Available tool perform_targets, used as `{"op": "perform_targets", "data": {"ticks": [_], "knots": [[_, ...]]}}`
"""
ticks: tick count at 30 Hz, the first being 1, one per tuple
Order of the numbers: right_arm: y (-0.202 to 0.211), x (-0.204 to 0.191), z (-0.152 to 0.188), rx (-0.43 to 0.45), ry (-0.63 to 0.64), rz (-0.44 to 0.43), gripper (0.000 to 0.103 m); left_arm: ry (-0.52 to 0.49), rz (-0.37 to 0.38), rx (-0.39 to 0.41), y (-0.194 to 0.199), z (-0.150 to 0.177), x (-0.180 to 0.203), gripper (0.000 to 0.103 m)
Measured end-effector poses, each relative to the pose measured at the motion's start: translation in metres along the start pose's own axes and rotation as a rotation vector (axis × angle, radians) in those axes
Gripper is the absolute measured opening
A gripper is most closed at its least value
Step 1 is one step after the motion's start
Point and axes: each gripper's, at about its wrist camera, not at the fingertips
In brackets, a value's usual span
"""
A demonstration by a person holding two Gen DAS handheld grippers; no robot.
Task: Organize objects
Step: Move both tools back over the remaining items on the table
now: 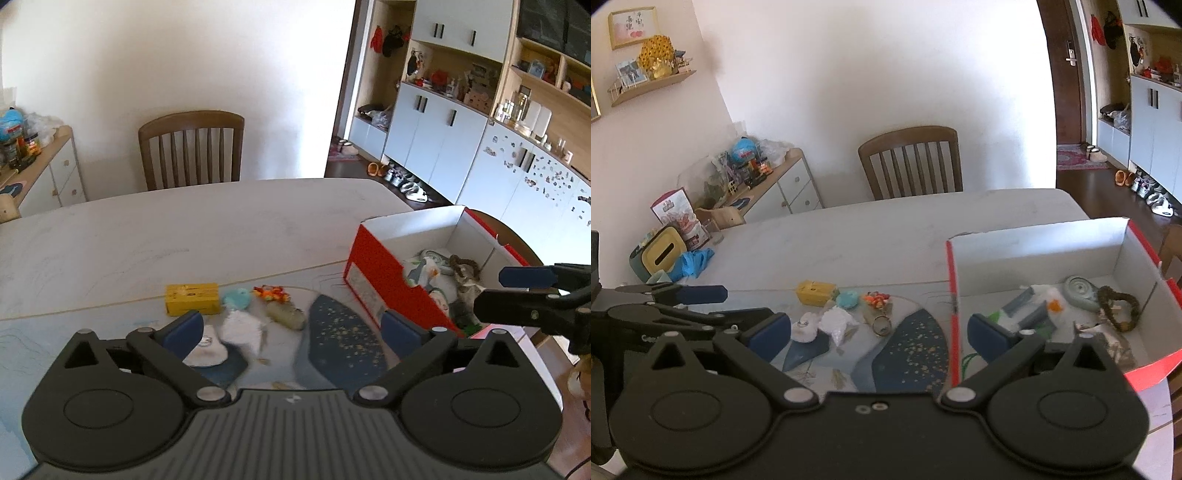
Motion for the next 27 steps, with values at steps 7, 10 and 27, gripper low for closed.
{"op": "perform_targets", "data": {"ticks": [7, 10, 27], "knots": [[-0.024, -0.017, -0.002, -0.029, 0.015, 0.011, 0.102, -0.007, -0.038, 0.009, -0.007, 0.015, -0.025, 0.103], [-0.038, -0.021, -0.002, -0.049, 0.011, 0.018, 0.101, -0.014, -0.051, -0.008, -0.015, 0.022, -0.036, 0.103], [-0.126, -0.033, -0.004, -0.162, 0.027, 0.097, 0.097, -0.008, -0.097, -0.049, -0.088, 0.053, -0.081, 0.103]]}}
Point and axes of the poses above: each gripper's, at about its wrist camera, not at the fingertips, and y roughly against the way its jaws point, x to its right, z to its underside, and after that the axes turned 5 degrees about -y, right-handed
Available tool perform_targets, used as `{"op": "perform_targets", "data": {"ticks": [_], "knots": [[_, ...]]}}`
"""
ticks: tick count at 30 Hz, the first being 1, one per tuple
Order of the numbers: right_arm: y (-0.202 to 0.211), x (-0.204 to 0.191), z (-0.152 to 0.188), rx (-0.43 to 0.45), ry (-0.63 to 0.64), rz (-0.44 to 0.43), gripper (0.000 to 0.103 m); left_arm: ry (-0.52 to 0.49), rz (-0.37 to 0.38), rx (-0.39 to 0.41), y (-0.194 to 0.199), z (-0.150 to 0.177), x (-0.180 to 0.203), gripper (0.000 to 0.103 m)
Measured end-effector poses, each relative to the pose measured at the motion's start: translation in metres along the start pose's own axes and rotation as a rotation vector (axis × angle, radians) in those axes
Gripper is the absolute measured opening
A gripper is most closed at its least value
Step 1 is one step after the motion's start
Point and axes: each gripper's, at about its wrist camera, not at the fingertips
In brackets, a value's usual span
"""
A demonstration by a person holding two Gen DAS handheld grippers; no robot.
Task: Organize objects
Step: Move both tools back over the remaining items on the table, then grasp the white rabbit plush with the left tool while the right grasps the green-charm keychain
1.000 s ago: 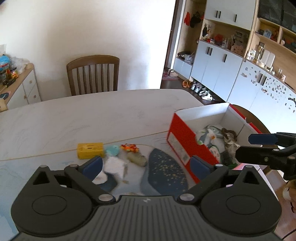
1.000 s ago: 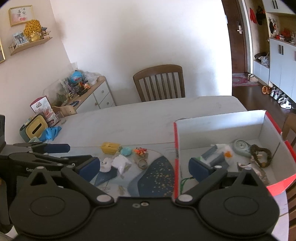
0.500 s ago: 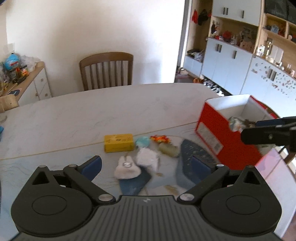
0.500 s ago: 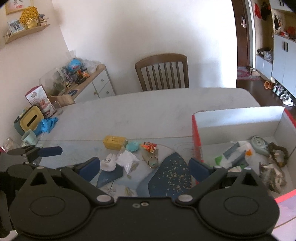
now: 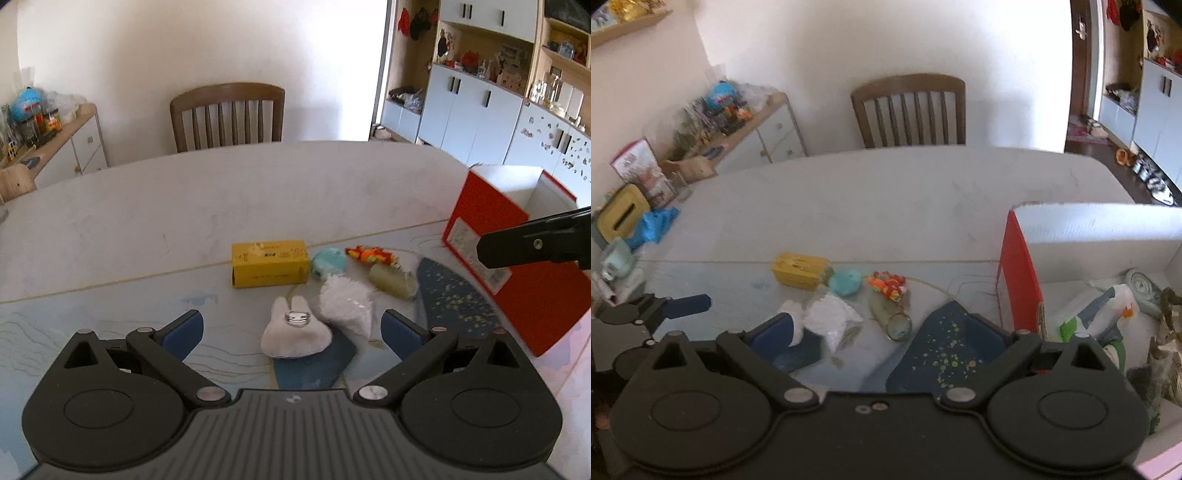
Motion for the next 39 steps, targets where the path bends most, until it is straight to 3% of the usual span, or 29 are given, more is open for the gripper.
{"op": "perform_targets", "data": {"ticks": [11, 26, 31, 34, 36, 39], "knots": [[-0.048, 0.005, -0.004, -0.081, 0.027, 0.059, 0.089, -0.019, -0.025, -0.038, -0.039, 0.006, -0.009, 0.103], [-0.089, 0.007, -0.003, -0.156, 0.101, 0.069, 0.065, -0.018, -0.007, -0.063, -0.062, 0.013, -0.008, 0.101], [-0.094, 0.001, -0.002, -0.158, 0.128, 0.047, 0.047, -0.027, 0.01, -0.059, -0.062, 0.014, -0.006, 0.089], [-0.096, -0.002, -0.002, -0.164, 0.142, 0.039, 0.042, -0.032, 0.016, -0.051, -0.06, 0.014, -0.005, 0.079], [-0.098, -0.005, -0.002, -0.164, 0.146, 0.041, 0.041, -0.034, 0.013, -0.048, -0.059, 0.014, -0.004, 0.069], [-0.101, -0.004, -0.003, -0.168, 0.148, 0.047, 0.029, -0.037, 0.016, -0.044, -0.058, 0.013, -0.004, 0.054]]}}
Point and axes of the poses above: each gripper's, at about its wrist camera, not at the fingertips, and y roughly against the way its jaws point, x to its right, z to its underside, and after that the axes turned 5 degrees about -y, right-handed
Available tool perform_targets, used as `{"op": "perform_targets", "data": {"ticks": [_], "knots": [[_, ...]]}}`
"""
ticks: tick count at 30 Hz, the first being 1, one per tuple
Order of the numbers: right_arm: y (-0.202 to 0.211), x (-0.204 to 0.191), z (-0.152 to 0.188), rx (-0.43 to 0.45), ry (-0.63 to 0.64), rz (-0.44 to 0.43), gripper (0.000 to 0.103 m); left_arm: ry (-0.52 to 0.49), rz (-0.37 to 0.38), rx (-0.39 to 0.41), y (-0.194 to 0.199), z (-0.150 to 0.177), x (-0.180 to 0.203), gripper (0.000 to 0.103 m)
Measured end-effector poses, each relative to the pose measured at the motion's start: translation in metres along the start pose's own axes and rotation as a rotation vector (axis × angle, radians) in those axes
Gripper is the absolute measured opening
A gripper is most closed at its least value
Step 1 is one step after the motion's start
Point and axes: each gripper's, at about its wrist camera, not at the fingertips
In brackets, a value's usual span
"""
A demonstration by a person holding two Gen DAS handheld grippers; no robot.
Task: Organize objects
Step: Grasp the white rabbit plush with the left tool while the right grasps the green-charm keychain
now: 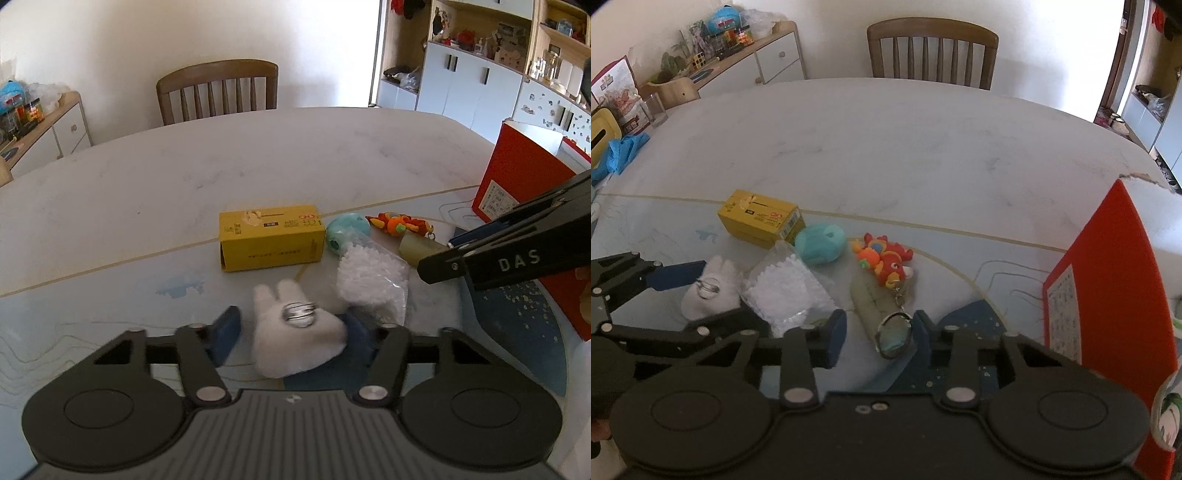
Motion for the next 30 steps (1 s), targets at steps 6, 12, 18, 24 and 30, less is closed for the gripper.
{"op": "perform_targets", "data": {"ticks": [6, 12, 18, 24, 30], "knots": [[0.002, -0.001, 0.003, -0.001, 0.004, 0.004, 0.025, 0.005, -0.001, -0.006, 0.002, -0.001, 0.0, 0.051], [0.011, -0.002, 0.008, 0.015, -0.007, -0.005, 0.024, -0.002, -0.002, -0.004, 0.011, -0.002, 0.003, 0.051], [0.02, 0.001, 0.022, 0.001, -0.027, -0.015, 0.024, 0.005, 0.006, -0.011, 0.021, 0.003, 0.006, 0.051], [0.032, 0.005, 0.047, -0.027, -0.039, -0.043, 0.024, 0.017, 0.024, -0.025, 0.031, 0.014, 0.011, 0.051], [0.04, 0.007, 0.071, -0.048, -0.043, -0.042, 0.032, 0.016, 0.035, -0.035, 0.04, 0.024, 0.019, 0.051]]}}
Point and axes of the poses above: each gripper's, at about its wrist camera, not at the fingertips, and y roughly against the way its jaws point, x to its right, z to its underside, and after that the axes turned 5 degrees about -y, right-handed
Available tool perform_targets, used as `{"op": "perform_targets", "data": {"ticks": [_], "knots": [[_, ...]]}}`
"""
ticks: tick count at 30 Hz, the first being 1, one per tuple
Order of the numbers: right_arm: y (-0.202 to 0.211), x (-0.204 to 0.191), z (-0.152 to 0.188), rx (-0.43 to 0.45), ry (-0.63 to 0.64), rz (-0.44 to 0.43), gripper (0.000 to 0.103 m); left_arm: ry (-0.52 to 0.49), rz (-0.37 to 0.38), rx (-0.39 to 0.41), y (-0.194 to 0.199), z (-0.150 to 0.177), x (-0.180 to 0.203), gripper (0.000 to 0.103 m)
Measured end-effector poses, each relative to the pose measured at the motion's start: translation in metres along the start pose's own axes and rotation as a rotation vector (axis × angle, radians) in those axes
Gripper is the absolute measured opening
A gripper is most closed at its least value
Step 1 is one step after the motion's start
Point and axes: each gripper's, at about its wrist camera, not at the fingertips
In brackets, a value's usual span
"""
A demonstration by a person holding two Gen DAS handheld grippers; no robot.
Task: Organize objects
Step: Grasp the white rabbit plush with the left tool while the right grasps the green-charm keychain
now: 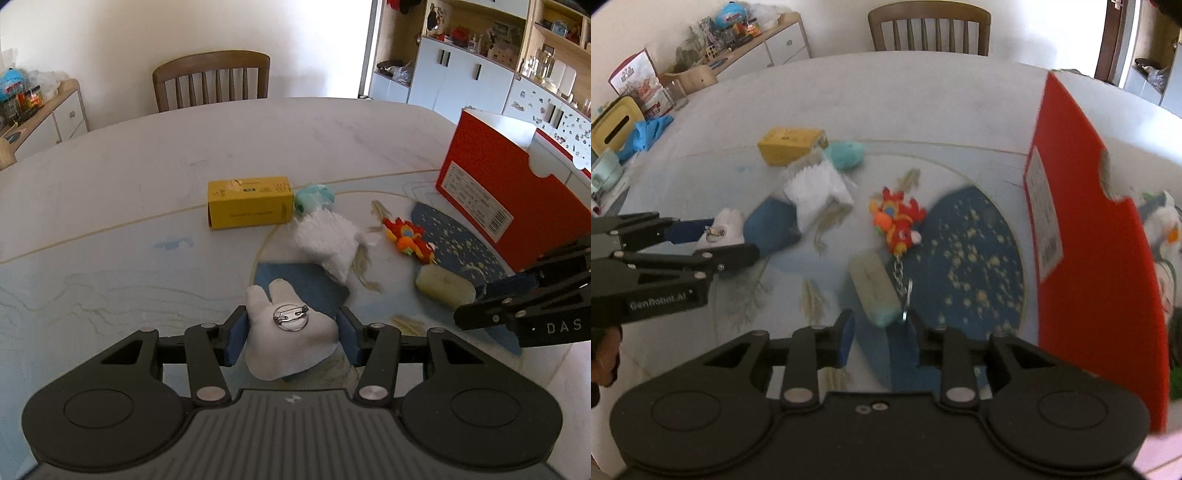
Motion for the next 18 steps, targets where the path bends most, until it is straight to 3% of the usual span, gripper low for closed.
{"op": "perform_targets", "data": {"ticks": [4, 6, 11, 18], "knots": [[0.013, -0.002, 0.003, 0.053, 0.023, 0.028, 0.045, -0.003, 0.005, -0.001, 0.003, 0.002, 0.002, 0.051], [0.019, -0.006, 0.001, 0.08, 0.049, 0.025, 0.047, -0.002, 0.006, 0.0, 0.004, 0.002, 0.002, 0.051], [0.011, -0.016, -0.009, 0.091, 0.1, 0.023, 0.045, -0.007, 0.006, 0.005, 0.006, 0.0, 0.003, 0.051], [-0.004, -0.02, -0.009, 0.055, 0.129, 0.035, 0.035, -0.015, 0.012, 0.001, 0.007, 0.0, 0.006, 0.051]]}}
Point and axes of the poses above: each gripper's, at about its wrist camera, not at the fingertips, and y roughly against the way its jaws point, x to its right, z to its underside, and after that the axes turned 5 degrees about -y, right-handed
